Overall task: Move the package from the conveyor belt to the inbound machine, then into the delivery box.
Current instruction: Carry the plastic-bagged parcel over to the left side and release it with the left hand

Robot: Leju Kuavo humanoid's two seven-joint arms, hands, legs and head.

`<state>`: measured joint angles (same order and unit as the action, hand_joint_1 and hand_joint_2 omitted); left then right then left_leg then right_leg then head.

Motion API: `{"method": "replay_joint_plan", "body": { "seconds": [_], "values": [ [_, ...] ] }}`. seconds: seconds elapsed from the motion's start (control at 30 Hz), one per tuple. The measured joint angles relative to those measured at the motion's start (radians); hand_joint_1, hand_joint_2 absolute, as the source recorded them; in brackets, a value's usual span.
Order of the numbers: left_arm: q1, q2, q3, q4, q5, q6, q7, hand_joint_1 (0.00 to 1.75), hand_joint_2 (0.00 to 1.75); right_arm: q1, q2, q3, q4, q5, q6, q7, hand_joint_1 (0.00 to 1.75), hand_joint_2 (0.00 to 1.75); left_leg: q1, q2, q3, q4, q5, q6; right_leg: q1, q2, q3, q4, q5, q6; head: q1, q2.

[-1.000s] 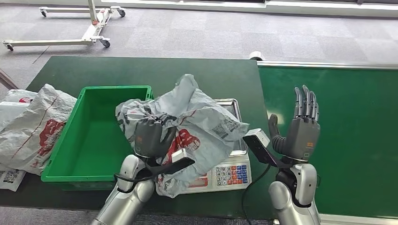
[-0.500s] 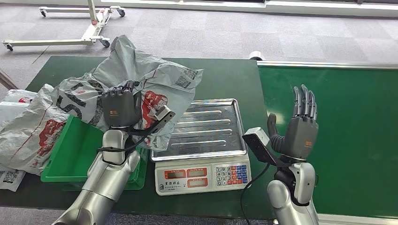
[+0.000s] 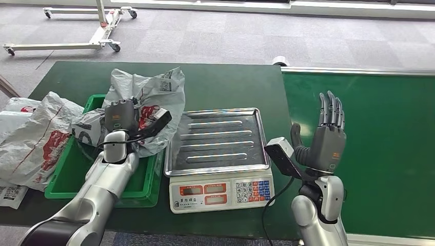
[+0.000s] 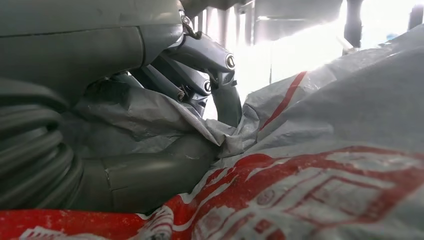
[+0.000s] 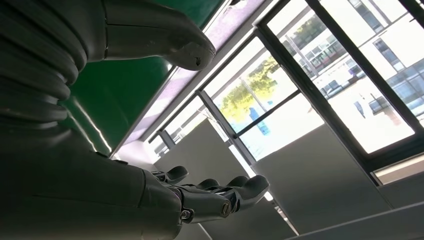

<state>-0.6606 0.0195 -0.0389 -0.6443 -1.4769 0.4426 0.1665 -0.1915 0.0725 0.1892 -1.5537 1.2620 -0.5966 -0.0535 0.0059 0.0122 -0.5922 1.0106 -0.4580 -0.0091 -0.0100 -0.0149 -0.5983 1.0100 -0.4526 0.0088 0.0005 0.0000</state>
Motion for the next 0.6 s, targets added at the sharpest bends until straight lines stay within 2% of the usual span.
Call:
{"method": "replay_joint_plan", "body": {
  "seconds": [0.13,0.23,0.4,0.47,0.53,0.6],
  "values": [
    [-0.01,0.008,0.053,0.021,-0.005,0.013,0.096,1.75,1.75,-0.007,0.0,0.0,0.0,0.003,0.01,0.012,0.0,1.75,0.0,0.001,0.0,0.0,0.0,0.0,0.0,0.001,0.0,0.0,0.001,-0.001,0.0,0.0],
    [-0.011,0.012,0.101,0.025,-0.007,0.069,0.17,1.75,1.75,-0.013,0.003,0.0,0.0,0.007,0.013,0.022,0.0,1.75,0.0,0.002,0.0,0.0,0.0,0.0,0.001,0.001,0.0,0.0,0.001,-0.001,0.0,0.0],
    [0.006,0.012,0.195,-0.009,-0.007,0.172,0.188,1.74,1.75,-0.021,0.009,0.001,0.003,0.015,0.01,0.034,0.0,1.75,0.0,0.002,0.0,0.0,0.0,-0.001,0.002,0.002,0.0,0.0,0.001,-0.001,0.0,0.0],
    [0.019,0.01,0.23,-0.033,-0.005,0.187,0.18,0.87,1.75,-0.021,0.012,0.002,0.003,0.018,0.01,0.04,0.0,1.75,0.0,0.002,0.0,0.0,0.0,-0.001,0.002,0.002,-0.001,0.0,0.001,-0.001,0.0,0.0],
    [0.031,0.008,0.26,-0.056,-0.003,0.201,0.166,0.0,0.87,-0.022,0.016,0.002,0.003,0.022,0.012,0.043,0.0,1.75,0.0,0.002,0.0,0.0,0.0,-0.001,0.002,0.002,-0.001,0.0,0.001,-0.001,0.0,0.0],
    [0.041,0.004,0.283,-0.076,-0.001,0.216,0.154,0.0,0.0,-0.023,0.021,0.002,0.003,0.029,0.015,0.047,0.0,1.75,0.0,0.002,0.0,0.0,0.0,-0.001,0.002,0.002,-0.001,0.0,0.001,-0.001,0.0,0.0]
  ]
}}
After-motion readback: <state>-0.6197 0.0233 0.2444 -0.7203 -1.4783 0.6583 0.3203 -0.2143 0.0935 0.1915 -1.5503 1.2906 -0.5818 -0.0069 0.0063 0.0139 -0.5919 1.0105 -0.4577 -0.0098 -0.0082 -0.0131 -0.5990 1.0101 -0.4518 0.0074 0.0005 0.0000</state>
